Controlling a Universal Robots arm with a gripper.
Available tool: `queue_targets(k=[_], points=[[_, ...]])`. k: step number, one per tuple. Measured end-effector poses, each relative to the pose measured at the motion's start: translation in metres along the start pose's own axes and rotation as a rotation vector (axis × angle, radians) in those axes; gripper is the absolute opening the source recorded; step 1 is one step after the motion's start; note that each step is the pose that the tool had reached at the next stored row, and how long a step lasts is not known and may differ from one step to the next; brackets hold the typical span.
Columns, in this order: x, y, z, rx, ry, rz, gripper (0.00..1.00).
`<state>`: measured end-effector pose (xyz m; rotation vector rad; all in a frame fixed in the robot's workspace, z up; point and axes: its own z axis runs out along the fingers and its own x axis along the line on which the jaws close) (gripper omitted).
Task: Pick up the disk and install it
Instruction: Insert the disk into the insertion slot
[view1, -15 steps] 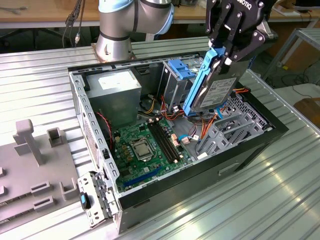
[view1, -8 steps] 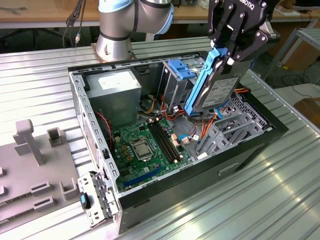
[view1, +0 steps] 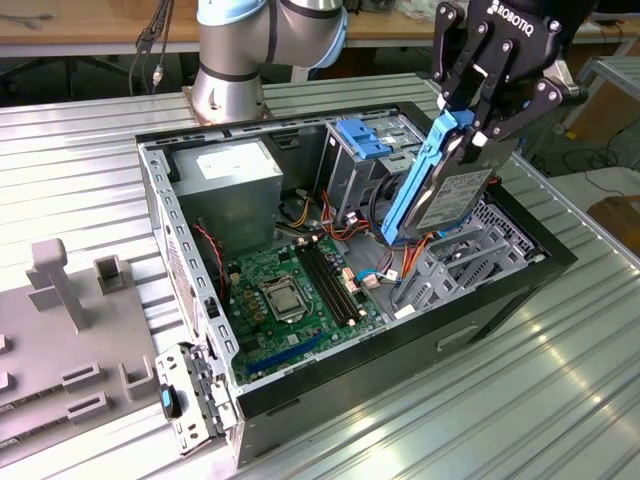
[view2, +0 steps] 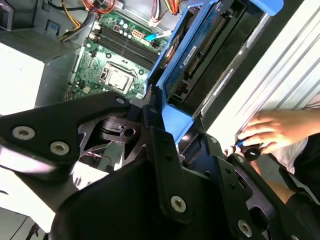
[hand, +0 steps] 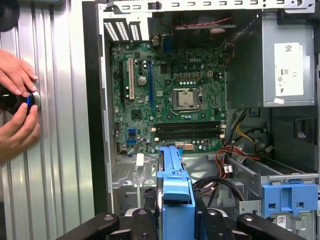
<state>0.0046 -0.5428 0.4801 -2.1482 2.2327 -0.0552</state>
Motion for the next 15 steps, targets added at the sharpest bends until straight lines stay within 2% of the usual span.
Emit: queue_targets(k=[6, 9, 11, 12, 13, 15], points=[[0.0034, -0.0175, 0.0016, -0.0006, 0.0010, 0.000, 0.37], [0.0063, -0.0303, 0.0034, -0.0020, 0.0013, 0.000, 0.37], [0.0067, -0.0370, 0.0040, -0.0064, 0.0015, 0.000, 0.37], [0.0065, -0.0460, 0.0046, -0.0070, 0.0016, 0.000, 0.37], [0.0065, -0.0511, 0.0052, -0.0072, 0.0015, 0.000, 0.37], [0.0110, -0.0558, 0.0075, -0.0073, 0.0017, -0.002, 0.37]])
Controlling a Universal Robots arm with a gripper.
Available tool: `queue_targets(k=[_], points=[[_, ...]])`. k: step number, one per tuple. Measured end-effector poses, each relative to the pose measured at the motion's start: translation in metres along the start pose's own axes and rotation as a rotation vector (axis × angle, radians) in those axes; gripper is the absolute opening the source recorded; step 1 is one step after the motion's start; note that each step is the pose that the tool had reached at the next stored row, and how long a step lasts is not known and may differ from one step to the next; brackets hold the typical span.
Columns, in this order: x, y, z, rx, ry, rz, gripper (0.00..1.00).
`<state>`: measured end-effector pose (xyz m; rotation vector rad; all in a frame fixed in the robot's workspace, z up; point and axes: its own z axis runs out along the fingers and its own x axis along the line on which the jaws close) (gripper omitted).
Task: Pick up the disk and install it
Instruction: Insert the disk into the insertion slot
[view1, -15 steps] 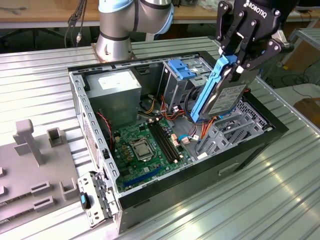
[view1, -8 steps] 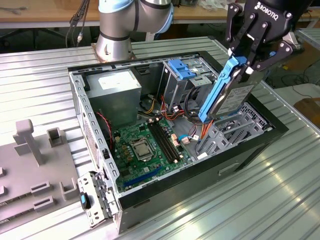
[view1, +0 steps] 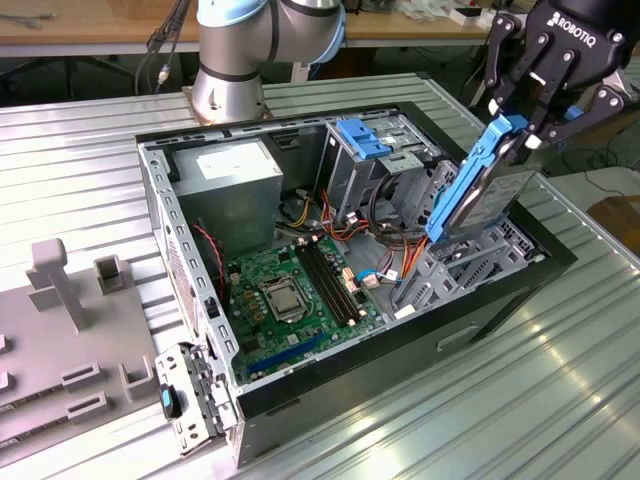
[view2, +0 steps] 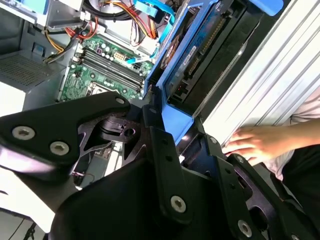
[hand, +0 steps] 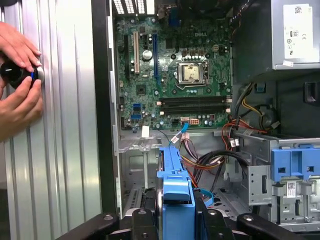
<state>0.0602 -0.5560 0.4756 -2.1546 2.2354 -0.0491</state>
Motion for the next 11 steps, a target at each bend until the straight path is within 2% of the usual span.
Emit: queue_targets(k=[6, 11], points=[[0.0017, -0.0050, 0.0066, 0.0000, 0.0006, -0.001, 0.37], [0.0081, -0.0063, 0.0118, 0.0001, 0.0006, -0.001, 0.37]])
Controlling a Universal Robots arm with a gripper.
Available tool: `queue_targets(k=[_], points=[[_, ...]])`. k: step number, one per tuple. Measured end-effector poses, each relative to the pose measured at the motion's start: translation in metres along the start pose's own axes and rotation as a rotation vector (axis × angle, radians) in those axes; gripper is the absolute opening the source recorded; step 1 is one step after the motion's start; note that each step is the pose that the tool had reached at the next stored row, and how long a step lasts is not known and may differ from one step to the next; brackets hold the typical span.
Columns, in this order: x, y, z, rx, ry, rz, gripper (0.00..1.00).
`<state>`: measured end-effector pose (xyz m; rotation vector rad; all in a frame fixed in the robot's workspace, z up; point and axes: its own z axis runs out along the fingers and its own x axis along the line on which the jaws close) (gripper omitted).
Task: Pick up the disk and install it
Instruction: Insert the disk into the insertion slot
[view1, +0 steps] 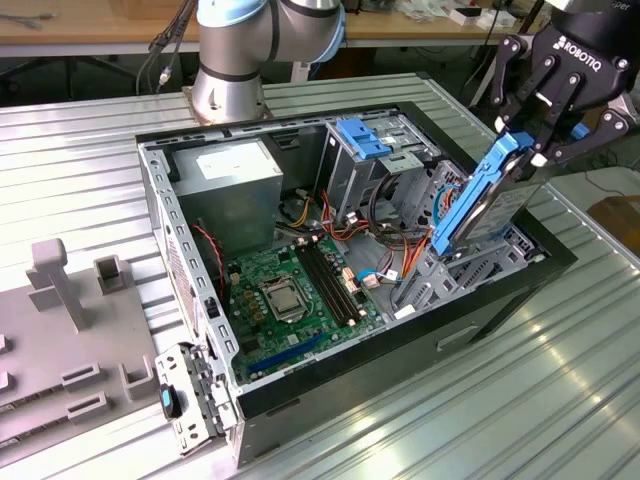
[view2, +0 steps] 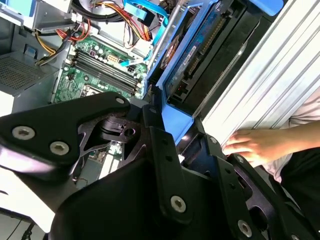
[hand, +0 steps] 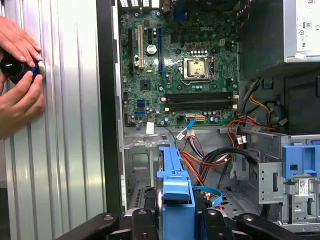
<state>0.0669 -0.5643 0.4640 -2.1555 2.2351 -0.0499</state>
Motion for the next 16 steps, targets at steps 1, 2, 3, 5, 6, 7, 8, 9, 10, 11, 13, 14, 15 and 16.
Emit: queue_targets(k=[1, 2, 3, 5, 6, 7, 8, 9, 10, 11, 13, 14, 15, 16], points=[[0.0006, -0.0001, 0.0010, 0.0000, -0.0003, 0.000, 0.37], [0.0010, -0.0001, 0.0019, 0.0000, 0.0001, 0.000, 0.37], [0.0014, -0.0003, 0.0031, 0.0000, 0.0002, 0.000, 0.37], [0.0022, -0.0016, 0.0044, 0.0000, 0.0001, 0.000, 0.37], [0.0024, -0.0021, 0.0047, 0.0000, 0.0001, 0.000, 0.37], [0.0027, -0.0025, 0.0054, 0.0000, 0.0002, -0.001, 0.37], [0.0029, -0.0025, 0.0060, 0.0000, 0.0001, -0.005, 0.37], [0.0031, -0.0026, 0.0067, 0.0000, -0.0001, -0.011, 0.37], [0.0031, -0.0026, 0.0072, 0.0000, -0.0003, -0.014, 0.37], [0.0031, -0.0025, 0.0079, 0.0000, -0.0005, -0.017, 0.37], [0.0031, -0.0025, 0.0093, 0.0000, -0.0006, -0.020, 0.37], [0.0031, -0.0024, 0.0097, -0.0001, -0.0005, -0.020, 0.37], [0.0031, -0.0024, 0.0102, -0.0001, -0.0006, -0.020, 0.37], [0.0031, -0.0024, 0.0106, -0.0001, -0.0007, -0.020, 0.37]])
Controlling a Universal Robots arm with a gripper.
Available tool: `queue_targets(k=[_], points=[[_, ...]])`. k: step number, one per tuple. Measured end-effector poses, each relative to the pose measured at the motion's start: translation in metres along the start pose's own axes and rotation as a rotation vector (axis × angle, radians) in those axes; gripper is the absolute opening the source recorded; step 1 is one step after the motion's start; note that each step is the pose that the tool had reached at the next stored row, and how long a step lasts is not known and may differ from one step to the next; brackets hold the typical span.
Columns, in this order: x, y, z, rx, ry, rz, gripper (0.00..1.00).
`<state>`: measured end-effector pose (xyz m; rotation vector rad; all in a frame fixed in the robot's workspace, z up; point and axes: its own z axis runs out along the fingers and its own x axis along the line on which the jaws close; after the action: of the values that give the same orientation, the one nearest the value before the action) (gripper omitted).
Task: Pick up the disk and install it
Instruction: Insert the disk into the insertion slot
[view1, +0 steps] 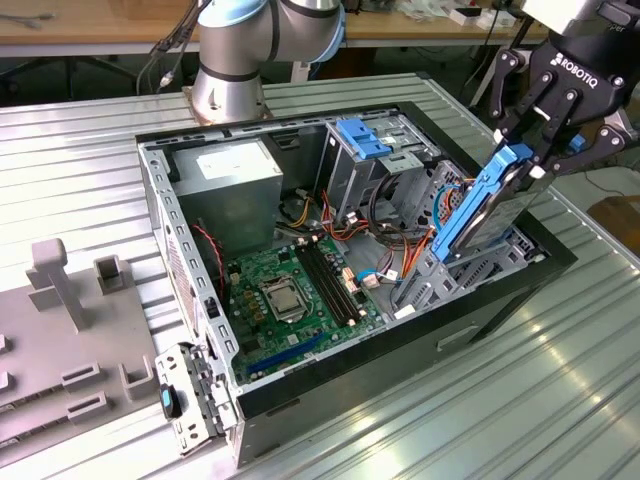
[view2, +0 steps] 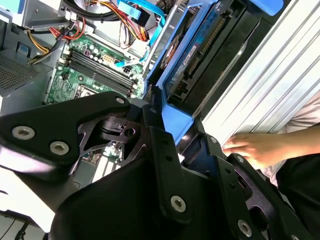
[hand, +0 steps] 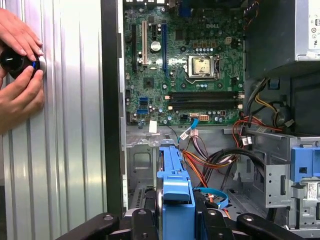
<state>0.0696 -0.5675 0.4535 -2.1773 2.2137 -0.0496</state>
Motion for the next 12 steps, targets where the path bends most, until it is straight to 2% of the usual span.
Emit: queue_targets(k=[10, 12], points=[[0.0003, 0.0004, 0.0077, 0.0000, 0.0000, 0.000, 0.37], [0.0004, 0.0005, 0.0115, 0.0000, 0.0001, 0.000, 0.37]])
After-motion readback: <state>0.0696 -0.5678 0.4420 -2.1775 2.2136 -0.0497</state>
